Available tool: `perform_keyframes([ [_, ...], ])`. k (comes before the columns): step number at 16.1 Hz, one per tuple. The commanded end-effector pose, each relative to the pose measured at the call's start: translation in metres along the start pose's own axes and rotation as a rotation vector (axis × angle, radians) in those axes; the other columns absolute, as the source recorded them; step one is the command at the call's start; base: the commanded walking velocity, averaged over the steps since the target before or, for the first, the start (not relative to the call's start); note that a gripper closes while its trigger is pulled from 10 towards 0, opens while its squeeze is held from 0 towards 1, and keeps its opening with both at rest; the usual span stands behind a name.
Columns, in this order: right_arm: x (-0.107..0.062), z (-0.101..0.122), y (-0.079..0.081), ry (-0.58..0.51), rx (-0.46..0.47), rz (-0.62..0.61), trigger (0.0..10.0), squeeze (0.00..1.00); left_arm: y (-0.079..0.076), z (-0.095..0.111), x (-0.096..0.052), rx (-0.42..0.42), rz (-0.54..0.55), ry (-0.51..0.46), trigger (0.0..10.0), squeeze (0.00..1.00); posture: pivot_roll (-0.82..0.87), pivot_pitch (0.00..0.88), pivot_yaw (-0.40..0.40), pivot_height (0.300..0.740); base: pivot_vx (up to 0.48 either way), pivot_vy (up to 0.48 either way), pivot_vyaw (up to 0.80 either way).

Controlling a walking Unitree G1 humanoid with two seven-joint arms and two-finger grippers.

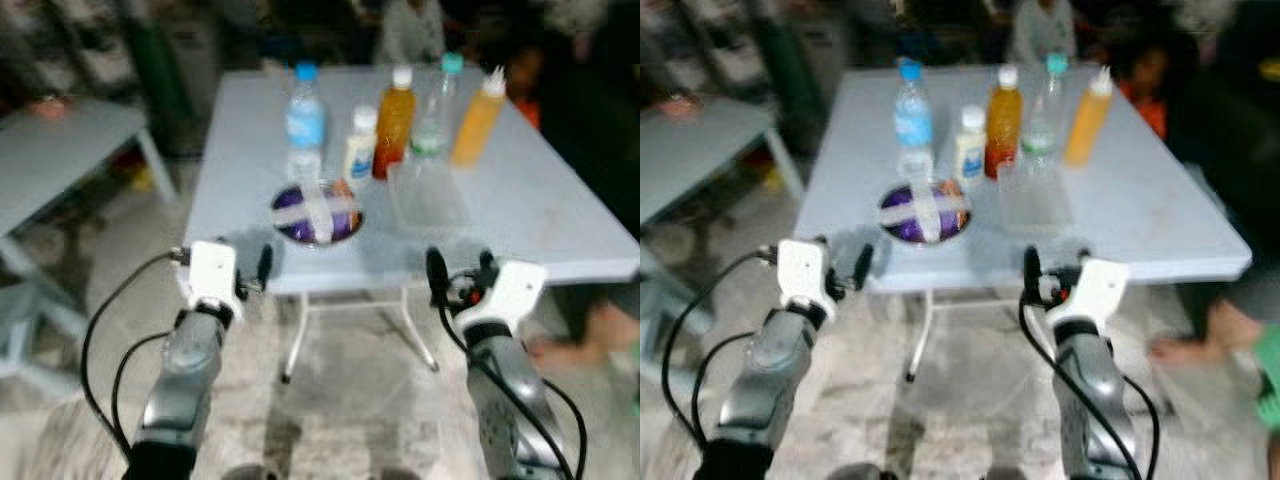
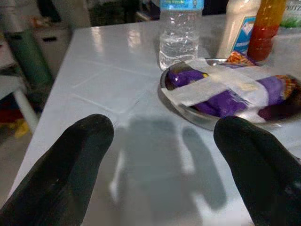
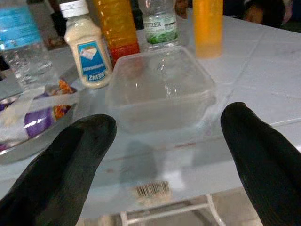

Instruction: Restocking fridge

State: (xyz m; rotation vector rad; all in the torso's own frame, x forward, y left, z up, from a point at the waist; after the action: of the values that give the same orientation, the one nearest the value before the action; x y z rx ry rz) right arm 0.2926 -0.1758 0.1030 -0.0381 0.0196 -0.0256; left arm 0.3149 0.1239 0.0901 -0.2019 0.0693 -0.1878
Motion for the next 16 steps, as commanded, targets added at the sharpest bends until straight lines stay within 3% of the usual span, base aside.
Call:
perform_keyframes([
  [1,-0.001,0.006,-0.006,-0.024,-0.014,-0.015,10.0,0.00,-0.008,0.003,0.003,0.005,-0.025,-0.006,10.0,0.00,-0.03,0.028,0.014,0.740,0.277,0.394,0.00],
  [5,0.000,0.006,-0.006,-0.027,-0.016,-0.017,10.0,0.00,-0.011,0.006,0.003,0.010,-0.036,-0.020,10.0,0.00,-0.03,0.030,0.013,0.740,0.269,0.398,0.00],
  [16,0.005,0.009,0.006,-0.036,0.010,0.041,10.0,0.00,-0.010,0.010,-0.001,0.019,-0.032,-0.040,10.0,0.00,-0.01,0.047,0.011,0.740,0.000,0.000,0.00],
])
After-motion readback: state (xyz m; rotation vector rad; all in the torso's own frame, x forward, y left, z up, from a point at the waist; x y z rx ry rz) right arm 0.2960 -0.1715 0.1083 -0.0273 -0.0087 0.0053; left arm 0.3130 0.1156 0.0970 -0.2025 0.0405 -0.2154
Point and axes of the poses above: a point about 5 cm out from each wrist's last joint towards the gripper, its own x axis pointing out of the wrist towards the gripper, its own z axis along the axis of the wrist's last joint, y = z × x, the point moved 4 cm from there along x, pointing out of the wrist towards the gripper, and after that the axes turned 13 degrees about -x, right-handed, at the moved point
